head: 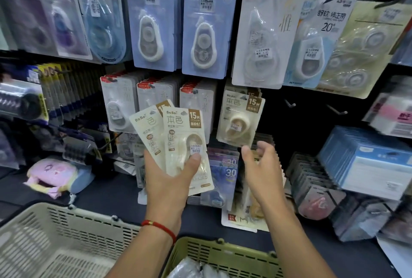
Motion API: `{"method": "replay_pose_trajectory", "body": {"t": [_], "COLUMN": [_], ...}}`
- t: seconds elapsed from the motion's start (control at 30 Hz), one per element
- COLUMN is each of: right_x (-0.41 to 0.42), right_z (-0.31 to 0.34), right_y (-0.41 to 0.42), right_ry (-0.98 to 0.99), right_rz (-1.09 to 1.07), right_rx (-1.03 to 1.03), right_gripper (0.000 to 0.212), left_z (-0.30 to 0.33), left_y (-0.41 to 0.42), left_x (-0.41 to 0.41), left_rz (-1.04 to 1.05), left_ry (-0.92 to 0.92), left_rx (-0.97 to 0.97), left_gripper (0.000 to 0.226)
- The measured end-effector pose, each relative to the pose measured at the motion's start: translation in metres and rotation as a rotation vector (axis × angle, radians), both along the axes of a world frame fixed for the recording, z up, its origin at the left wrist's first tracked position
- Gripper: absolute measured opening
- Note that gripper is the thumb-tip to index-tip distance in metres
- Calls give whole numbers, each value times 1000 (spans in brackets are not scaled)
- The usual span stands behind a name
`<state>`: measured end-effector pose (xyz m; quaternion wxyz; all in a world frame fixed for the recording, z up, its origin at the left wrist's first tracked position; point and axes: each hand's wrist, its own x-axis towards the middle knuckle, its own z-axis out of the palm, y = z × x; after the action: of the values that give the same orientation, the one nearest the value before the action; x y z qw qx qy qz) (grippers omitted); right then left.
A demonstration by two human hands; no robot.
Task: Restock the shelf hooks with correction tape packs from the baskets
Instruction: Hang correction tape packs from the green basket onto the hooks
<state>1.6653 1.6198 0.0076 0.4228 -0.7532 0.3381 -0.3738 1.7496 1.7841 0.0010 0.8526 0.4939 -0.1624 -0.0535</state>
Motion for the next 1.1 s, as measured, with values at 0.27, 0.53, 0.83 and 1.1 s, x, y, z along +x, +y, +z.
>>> {"method": "replay_pose_trajectory", "body": {"t": [0.27,0.53,0.83,1.1], "right_x": [-9,-10,-12,-15], "right_z": [-14,-13,-1,5], "right_y": [38,28,18,16], "right_ry": [2,-246,-459,-510], "right_rz": [418,287,157,180], "right_rx": [91,144,246,245], "right_gripper": [25,6,6,11], "left_z": [-5,-1,-6,-4], "left_y": [-8,-11,-5,-5], "left_x": [-6,-10,0,-1], "left_rz": [-103,-205,-119,-55], "left_ry": [-37,-77,14,16], "left_rx": [68,50,95,59], "left_gripper": [70,66,44,41]}}
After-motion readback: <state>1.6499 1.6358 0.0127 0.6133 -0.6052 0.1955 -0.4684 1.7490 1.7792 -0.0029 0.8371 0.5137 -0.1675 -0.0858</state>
